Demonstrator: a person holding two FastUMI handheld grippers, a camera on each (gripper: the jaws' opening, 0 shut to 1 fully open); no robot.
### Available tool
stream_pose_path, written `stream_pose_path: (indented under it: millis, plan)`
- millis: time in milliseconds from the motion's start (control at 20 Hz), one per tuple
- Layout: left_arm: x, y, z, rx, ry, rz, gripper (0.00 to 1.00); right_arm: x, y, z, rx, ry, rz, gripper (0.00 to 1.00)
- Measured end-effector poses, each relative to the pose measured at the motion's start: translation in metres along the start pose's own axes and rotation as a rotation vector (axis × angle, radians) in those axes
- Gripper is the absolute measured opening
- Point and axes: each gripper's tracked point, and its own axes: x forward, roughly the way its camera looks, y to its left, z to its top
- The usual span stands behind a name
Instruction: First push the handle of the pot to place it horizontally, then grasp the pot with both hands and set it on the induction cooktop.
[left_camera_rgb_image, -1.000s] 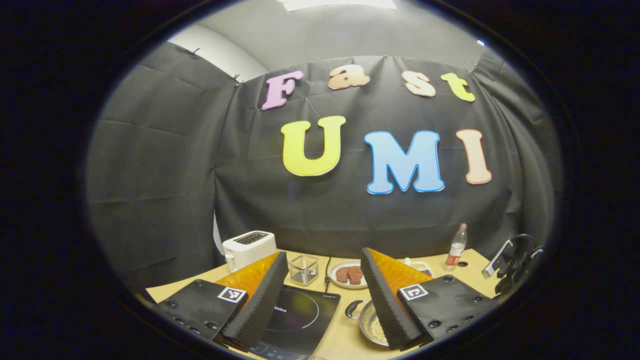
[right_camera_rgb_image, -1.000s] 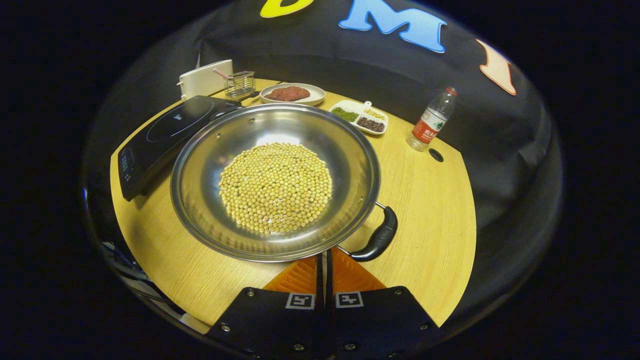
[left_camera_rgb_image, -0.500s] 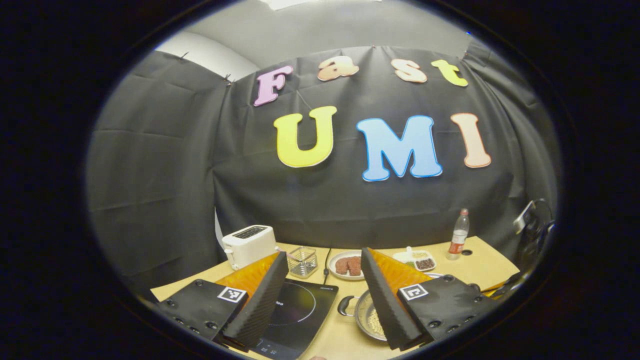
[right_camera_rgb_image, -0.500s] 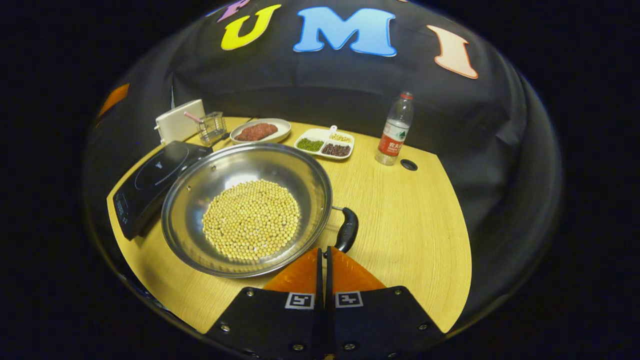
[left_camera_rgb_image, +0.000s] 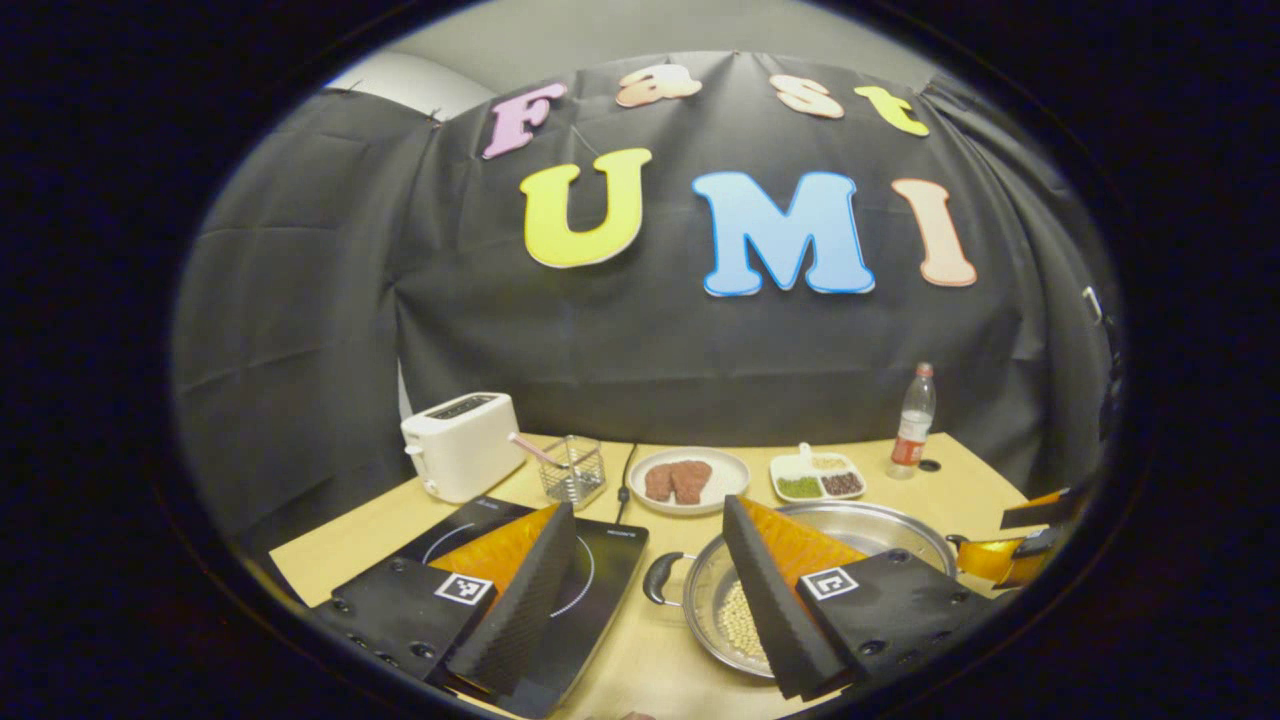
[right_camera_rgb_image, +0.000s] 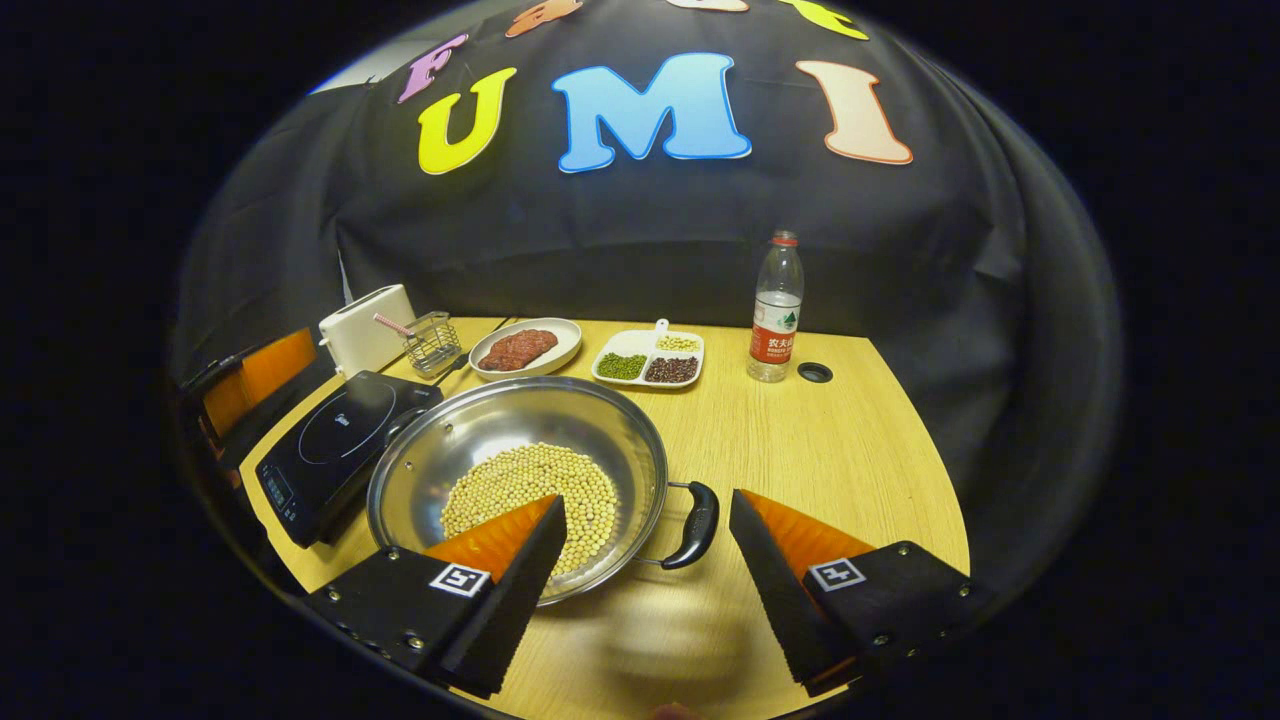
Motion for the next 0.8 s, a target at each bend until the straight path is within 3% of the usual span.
stream_pose_path:
  millis: [50,100,150,200,350,600,800]
  plan:
    - [0.01,-0.002,-0.008,0.007,0.021,-0.021,1.0,0.002,0.001,0.001,0.008,0.003,-0.01,1.0]
    - [0.019,-0.005,-0.016,0.012,0.04,-0.041,0.92,0.005,0.001,0.001,0.014,0.008,-0.023,1.0]
    - [0.028,-0.007,-0.024,0.019,0.063,-0.062,0.92,0.007,0.0,0.0,0.018,0.013,-0.039,1.0]
    - [0.037,-0.01,-0.034,0.027,0.086,-0.082,0.96,0.011,0.001,-0.001,0.024,0.022,-0.054,1.0]
    - [0.059,-0.019,-0.059,0.029,0.15,-0.14,0.96,0.019,0.0,-0.003,0.064,0.044,-0.096,1.0]
    - [0.086,-0.025,-0.093,0.042,0.248,-0.194,1.0,0.033,-0.002,-0.011,0.081,0.088,-0.155,1.0]
    - [0.099,-0.026,-0.111,0.055,0.282,-0.208,0.97,0.042,-0.008,-0.019,0.076,0.121,-0.195,1.0]
